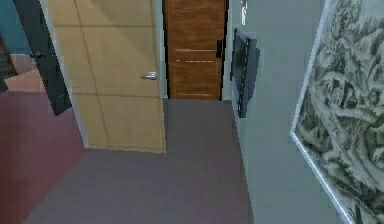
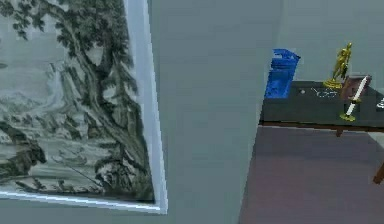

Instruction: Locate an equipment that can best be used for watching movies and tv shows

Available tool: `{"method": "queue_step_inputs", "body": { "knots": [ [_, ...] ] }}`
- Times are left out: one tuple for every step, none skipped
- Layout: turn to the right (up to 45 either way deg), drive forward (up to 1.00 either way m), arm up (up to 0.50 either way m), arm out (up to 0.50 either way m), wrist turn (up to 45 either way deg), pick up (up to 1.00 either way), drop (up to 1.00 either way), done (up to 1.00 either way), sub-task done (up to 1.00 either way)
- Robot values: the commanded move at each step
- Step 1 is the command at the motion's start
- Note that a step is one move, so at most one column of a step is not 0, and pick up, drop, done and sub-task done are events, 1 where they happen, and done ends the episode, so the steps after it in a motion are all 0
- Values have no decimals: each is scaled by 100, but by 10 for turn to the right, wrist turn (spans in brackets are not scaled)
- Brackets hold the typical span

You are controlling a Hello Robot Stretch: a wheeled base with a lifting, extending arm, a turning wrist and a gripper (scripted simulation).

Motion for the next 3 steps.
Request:
{"method": "queue_step_inputs", "body": {
  "knots": [
    [30, 0, 0, 0, 0, 0, 0, 0, 0],
    [0, 75, 0, 0, 0, 0, 0, 0, 0],
    [180, 0, 0, 0, 0, 0, 0, 0, 0]
  ]
}}
